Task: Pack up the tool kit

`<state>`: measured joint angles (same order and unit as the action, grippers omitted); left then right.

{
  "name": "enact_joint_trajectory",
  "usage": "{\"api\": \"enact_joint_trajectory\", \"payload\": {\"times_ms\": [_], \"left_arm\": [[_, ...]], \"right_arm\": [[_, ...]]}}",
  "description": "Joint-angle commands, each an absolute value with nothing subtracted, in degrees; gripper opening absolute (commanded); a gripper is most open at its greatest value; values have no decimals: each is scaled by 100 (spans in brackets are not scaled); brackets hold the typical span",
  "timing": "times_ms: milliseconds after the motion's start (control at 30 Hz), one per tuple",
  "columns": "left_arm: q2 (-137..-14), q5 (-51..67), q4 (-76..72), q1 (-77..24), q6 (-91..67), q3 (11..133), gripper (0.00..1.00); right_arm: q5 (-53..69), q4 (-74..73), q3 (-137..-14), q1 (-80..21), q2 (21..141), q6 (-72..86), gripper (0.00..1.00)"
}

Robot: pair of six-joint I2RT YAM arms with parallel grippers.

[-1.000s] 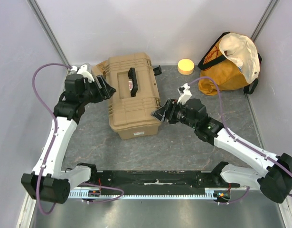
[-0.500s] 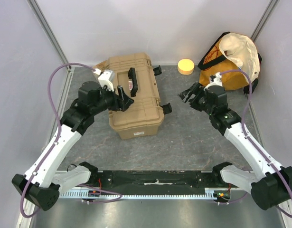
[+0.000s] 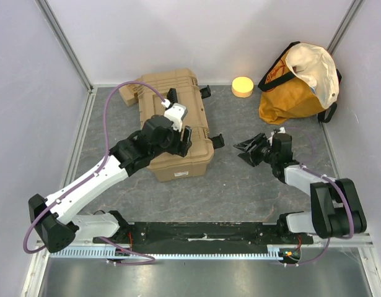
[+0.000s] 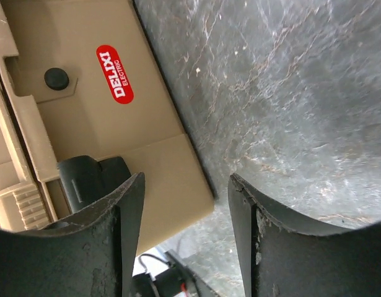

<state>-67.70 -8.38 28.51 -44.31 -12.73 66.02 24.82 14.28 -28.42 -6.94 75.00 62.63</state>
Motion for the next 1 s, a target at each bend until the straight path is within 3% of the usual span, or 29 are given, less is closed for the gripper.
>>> {"api": "enact_joint_trajectory", "payload": {"times_ms": [0,333,733,867,967], "left_arm": [[-6934,-1721,2917,-4702,-905,6434,73],[-7128,-1908,3577,-4790,-1353,5837,73],[-7119,-1837,3595,-4781,-1652,5695,73],[-7181,-1802,3612,-4781,-1661,5774,73],[-7251,-1802,3638,-4790,-1687,5801,73]], "right_arm": [[3164,3865,-2531,-878,7953,7522,64],[3138,5650,-2751,-1529,8727,8595,72],[3068,6538,-2628,-1784,9052,8947,78],[2892,6925,-2470,-1810,9193,9070,92],[2856,6970,-2522,-1854,9342,8948,95]]}}
